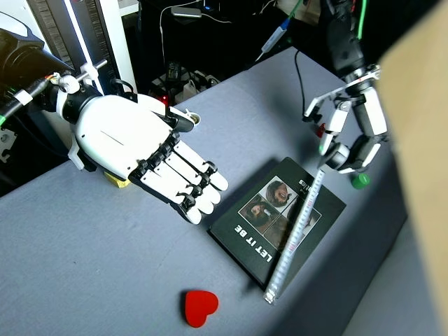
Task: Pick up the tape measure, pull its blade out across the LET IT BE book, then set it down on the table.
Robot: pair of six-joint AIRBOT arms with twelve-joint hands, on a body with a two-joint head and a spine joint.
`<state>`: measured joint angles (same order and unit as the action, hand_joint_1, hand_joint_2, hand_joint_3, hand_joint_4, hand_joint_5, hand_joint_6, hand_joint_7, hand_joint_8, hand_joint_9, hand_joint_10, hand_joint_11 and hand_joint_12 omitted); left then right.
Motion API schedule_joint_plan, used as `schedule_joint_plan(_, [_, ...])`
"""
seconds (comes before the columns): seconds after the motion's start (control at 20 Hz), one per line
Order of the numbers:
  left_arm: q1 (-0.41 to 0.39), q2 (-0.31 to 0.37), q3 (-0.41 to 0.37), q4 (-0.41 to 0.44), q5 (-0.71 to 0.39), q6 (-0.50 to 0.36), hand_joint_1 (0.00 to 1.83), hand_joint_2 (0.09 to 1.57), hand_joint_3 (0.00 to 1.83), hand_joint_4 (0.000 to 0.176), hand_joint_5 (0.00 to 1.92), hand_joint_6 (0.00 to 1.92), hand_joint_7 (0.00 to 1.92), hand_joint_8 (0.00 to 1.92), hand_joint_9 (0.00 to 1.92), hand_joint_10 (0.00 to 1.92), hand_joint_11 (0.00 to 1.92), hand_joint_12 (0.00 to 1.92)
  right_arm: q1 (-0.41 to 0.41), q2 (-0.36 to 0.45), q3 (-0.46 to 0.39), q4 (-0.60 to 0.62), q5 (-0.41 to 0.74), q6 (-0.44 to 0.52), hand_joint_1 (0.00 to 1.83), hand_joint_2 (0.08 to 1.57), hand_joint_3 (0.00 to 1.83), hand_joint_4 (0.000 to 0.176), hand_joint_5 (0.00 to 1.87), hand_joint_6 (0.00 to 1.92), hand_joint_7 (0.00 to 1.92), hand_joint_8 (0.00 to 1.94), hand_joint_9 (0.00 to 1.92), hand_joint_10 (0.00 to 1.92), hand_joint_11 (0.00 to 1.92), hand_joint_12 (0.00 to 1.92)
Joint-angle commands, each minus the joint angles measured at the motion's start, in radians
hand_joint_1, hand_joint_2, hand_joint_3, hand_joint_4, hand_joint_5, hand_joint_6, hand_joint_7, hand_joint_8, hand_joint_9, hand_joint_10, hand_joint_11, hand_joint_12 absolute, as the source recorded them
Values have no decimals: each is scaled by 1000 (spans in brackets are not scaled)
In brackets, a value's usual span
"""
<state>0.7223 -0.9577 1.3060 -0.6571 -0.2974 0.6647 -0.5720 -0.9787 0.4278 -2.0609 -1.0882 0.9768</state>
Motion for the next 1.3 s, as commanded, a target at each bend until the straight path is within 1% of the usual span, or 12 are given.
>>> schedule_joint_plan(0.0, [-3, 3, 9, 25, -96, -34, 1494, 1061, 0, 0, 950, 860, 1102, 515, 1116, 845, 937, 1431, 5, 0, 0, -85, -60, 6, 0, 959, 0, 0, 138, 8, 173, 3, 155, 5, 0, 639])
schedule_joint_plan(0.1, [1, 4, 9, 57, -96, -61, 1493, 1061, 0, 0, 954, 861, 1101, 512, 1112, 849, 938, 1429, 3, -1, 0, -85, -59, 5, 0, 961, 0, 0, 140, 8, 179, 5, 160, 6, 0, 640])
schedule_joint_plan(0.25, [25, 10, 20, 258, -98, -238, 1493, 1059, 0, 0, 957, 860, 1098, 508, 1118, 837, 948, 1420, 1, -2, -1, -85, -58, 5, 0, 962, 0, 0, 145, 5, 190, 5, 168, 6, 0, 684])
schedule_joint_plan(0.35, [46, 8, 26, 305, -140, -287, 1493, 1059, 0, 0, 958, 860, 1100, 506, 1119, 836, 945, 1422, -1, -3, -1, -85, -57, 5, 0, 965, 1, 0, 151, 5, 192, 3, 174, 5, 0, 703])
schedule_joint_plan(0.4, [60, 5, 36, 363, -163, -338, 1493, 1060, 0, 0, 956, 861, 1099, 503, 1120, 837, 945, 1423, -1, -4, -1, -86, -57, 5, 0, 966, 2, 0, 155, 6, 193, 3, 174, 5, 0, 704])
schedule_joint_plan(0.5, [74, -1, 48, 385, -204, -364, 1493, 1060, 0, 0, 954, 861, 1102, 501, 1122, 836, 941, 1427, -1, -5, -1, -86, -57, 5, 0, 971, 3, 0, 159, 7, 196, 4, 175, 5, 0, 706])
schedule_joint_plan(0.6, [79, -7, 65, 426, -217, -394, 1493, 1060, 0, 0, 961, 859, 1088, 513, 1127, 825, 941, 1423, -2, -6, -1, -86, -57, 5, 0, 975, 5, 0, 159, 6, 199, 4, 176, 5, 0, 708])
schedule_joint_plan(0.7, [90, -11, 76, 440, -236, -417, 1493, 1060, 0, 0, 963, 860, 1085, 516, 1125, 828, 942, 1422, -4, -7, -1, -87, -56, 5, 0, 977, 6, 0, 161, 6, 200, 4, 177, 5, 0, 708])
schedule_joint_plan(0.85, [118, -15, 101, 502, -276, -491, 1493, 1061, 0, 0, 959, 862, 1091, 514, 1123, 833, 933, 1430, -7, -7, -1, -89, -56, 4, 0, 981, 6, 0, 170, 8, 217, 9, 186, 7, 0, 710])
schedule_joint_plan(1.0, [127, -17, 113, 551, -285, -525, 1493, 1061, 0, 0, 958, 863, 1090, 515, 1123, 834, 931, 1431, -7, -7, -1, -89, -55, 4, 0, 982, 4, 0, 172, 5, 223, 6, 193, 6, 0, 726])
schedule_joint_plan(1.15, [145, -25, 135, 604, -329, -562, 1493, 1061, 0, 0, 958, 864, 1089, 517, 1122, 835, 931, 1432, -8, -7, -1, -89, -55, 5, 0, 982, 4, 0, 167, 2, 222, 4, 193, 6, 0, 729])
schedule_joint_plan(1.25, [154, -28, 146, 612, -348, -566, 1493, 1062, 0, 0, 958, 864, 1093, 514, 1107, 856, 937, 1429, -8, -7, -1, -89, -55, 5, 0, 983, 4, 0, 164, 1, 221, 3, 194, 5, 0, 730])
